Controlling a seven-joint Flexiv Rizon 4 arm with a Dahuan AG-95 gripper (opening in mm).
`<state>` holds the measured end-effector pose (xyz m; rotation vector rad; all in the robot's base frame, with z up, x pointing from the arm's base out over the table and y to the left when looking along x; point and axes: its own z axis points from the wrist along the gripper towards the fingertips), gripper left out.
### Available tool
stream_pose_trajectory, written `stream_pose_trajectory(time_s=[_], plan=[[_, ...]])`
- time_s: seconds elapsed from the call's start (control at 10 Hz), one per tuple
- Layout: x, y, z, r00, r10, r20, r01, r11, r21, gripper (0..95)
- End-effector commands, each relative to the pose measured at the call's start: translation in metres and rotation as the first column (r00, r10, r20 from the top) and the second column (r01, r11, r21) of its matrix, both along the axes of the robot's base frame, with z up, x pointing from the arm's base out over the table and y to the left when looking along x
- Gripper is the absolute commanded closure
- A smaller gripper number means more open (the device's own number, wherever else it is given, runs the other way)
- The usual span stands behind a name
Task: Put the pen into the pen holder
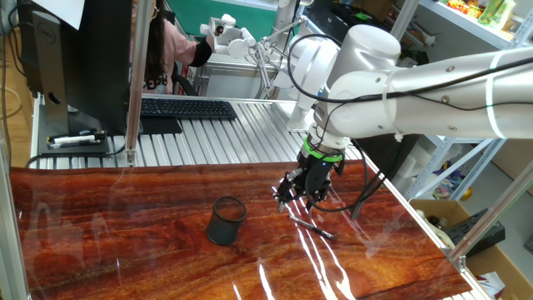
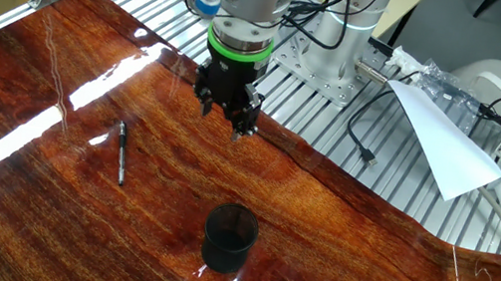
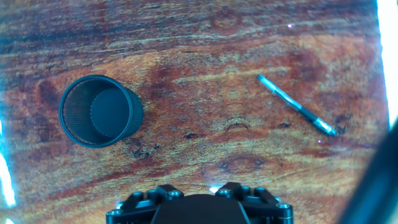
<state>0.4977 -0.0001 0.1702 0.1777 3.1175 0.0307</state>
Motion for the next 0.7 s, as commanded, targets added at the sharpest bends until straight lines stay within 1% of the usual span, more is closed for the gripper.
stream_pose_trajectory(time_s=[0.1,0.4,0.7], plan=[[0.0009,0.0003,-0.0009,1.0,-0.001,0.0,0.001,1.0,0.001,95.0],[0.0003,0.0004,-0.0012,1.0,0.001,0.001,-0.001,1.0,0.003,95.0],[0.0003,0.0004,-0.0012,0.999,0.034,0.0,-0.034,0.999,0.002,95.0]])
